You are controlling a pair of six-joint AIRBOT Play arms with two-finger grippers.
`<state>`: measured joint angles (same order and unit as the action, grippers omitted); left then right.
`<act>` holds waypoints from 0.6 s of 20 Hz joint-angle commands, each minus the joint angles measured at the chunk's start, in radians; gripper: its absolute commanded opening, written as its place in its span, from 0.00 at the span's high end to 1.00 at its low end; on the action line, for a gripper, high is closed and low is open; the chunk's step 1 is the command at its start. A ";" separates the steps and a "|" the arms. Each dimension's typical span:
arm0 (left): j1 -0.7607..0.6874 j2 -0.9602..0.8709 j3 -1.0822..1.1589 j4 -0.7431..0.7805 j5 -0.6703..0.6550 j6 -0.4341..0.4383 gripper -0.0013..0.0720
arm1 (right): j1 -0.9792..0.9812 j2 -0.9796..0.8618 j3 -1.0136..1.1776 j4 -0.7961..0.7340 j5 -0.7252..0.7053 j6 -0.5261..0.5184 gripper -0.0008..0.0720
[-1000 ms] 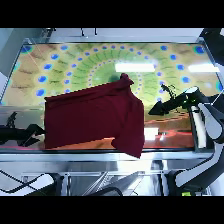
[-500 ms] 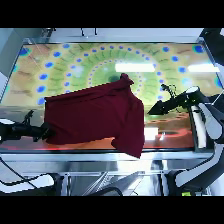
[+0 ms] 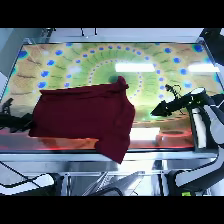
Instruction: Fold the shirts.
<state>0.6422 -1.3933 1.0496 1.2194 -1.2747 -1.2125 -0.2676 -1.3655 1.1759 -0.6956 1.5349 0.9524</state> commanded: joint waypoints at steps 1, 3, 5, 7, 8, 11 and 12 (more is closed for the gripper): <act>0.051 -0.005 0.035 0.044 0.013 0.000 0.96 | 0.036 0.105 -0.122 0.000 -0.085 0.013 0.68; 0.050 -0.027 0.035 0.044 0.011 0.001 0.96 | 0.101 0.184 -0.233 0.040 -0.197 -0.013 0.68; 0.035 -0.060 0.035 0.043 0.001 0.001 0.96 | 0.176 0.212 -0.320 0.127 -0.332 -0.013 0.36; 0.010 -0.088 0.035 0.043 -0.010 0.001 0.96 | 0.258 0.177 -0.338 0.159 -0.404 -0.013 0.33; -0.003 -0.098 0.035 0.043 -0.016 0.001 0.96 | 0.294 0.153 -0.338 0.158 -0.416 -0.022 0.33; -0.029 -0.103 0.036 0.043 -0.016 0.001 0.96 | 0.387 0.087 -0.338 0.159 -0.452 -0.081 0.33; -0.031 -0.103 0.036 0.043 -0.017 0.001 0.96 | 0.403 0.075 -0.338 0.159 -0.464 -0.098 0.33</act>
<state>0.6285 -1.4864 1.0847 1.2606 -1.2850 -1.2118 0.0608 -1.2514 0.8509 -0.5465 1.1454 0.9024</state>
